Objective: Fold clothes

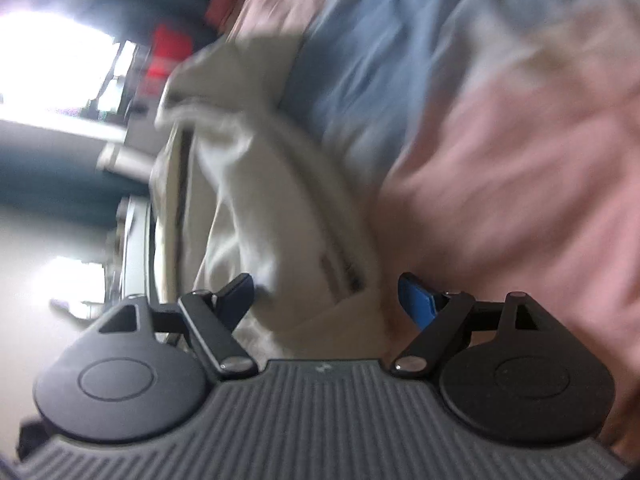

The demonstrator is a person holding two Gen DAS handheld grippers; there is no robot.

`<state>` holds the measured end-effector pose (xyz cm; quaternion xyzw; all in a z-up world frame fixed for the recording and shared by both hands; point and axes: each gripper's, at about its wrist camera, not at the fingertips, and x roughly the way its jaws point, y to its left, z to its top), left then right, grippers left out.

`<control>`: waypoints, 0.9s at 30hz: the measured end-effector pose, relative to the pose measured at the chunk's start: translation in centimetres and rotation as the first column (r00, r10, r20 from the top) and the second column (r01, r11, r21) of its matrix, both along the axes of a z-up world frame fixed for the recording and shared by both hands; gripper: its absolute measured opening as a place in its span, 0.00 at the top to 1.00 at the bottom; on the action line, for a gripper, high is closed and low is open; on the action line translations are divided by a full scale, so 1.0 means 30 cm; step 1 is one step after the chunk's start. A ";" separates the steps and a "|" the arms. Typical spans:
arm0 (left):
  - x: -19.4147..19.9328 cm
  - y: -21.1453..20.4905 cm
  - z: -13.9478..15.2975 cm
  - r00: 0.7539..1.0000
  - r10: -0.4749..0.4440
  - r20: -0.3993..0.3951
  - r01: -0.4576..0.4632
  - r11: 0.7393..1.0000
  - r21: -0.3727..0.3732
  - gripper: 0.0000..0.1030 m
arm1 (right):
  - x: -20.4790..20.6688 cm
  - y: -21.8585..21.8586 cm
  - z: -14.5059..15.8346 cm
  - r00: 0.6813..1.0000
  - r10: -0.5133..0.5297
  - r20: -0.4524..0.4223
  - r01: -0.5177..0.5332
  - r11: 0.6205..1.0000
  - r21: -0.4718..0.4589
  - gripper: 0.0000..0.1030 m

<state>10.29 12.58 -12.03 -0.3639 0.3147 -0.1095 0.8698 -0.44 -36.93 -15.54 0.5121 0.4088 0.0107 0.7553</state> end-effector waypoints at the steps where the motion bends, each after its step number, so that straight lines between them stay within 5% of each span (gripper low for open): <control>1: 0.003 0.001 -0.012 1.000 0.001 -0.012 -0.001 1.000 0.003 0.80 | 0.012 0.024 -0.006 0.999 0.031 -0.004 -0.032 0.999 -0.007 0.21; 5: 0.009 -0.012 -0.024 0.999 -0.017 -0.033 0.017 1.000 0.021 0.59 | 0.019 0.075 -0.026 0.999 0.023 -0.030 -0.027 0.992 -0.124 0.23; 8: 0.010 -0.042 -0.026 0.998 -0.065 -0.017 0.066 0.996 0.058 0.40 | 0.020 0.064 -0.035 1.000 -0.018 -0.019 0.016 0.993 -0.121 0.23; 10: 0.004 -0.074 -0.023 0.995 -0.097 -0.003 0.097 0.989 0.109 0.39 | 0.016 0.066 -0.029 1.000 -0.026 -0.001 0.026 0.990 -0.140 0.23; 15: 0.004 -0.067 -0.027 0.999 -0.025 -0.043 0.031 0.988 0.148 0.67 | 0.018 0.094 -0.019 0.999 0.003 0.034 0.003 0.984 -0.176 0.35; 19: 0.013 -0.021 0.021 0.999 0.013 -0.052 -0.010 0.998 0.058 0.82 | 0.017 0.122 0.009 0.994 0.034 0.099 -0.021 0.990 -0.137 0.63; 27: 0.088 0.136 0.297 0.991 0.134 0.001 -0.131 0.972 0.194 0.84 | -0.049 0.392 0.125 0.946 0.107 0.304 -0.110 0.994 -0.009 0.69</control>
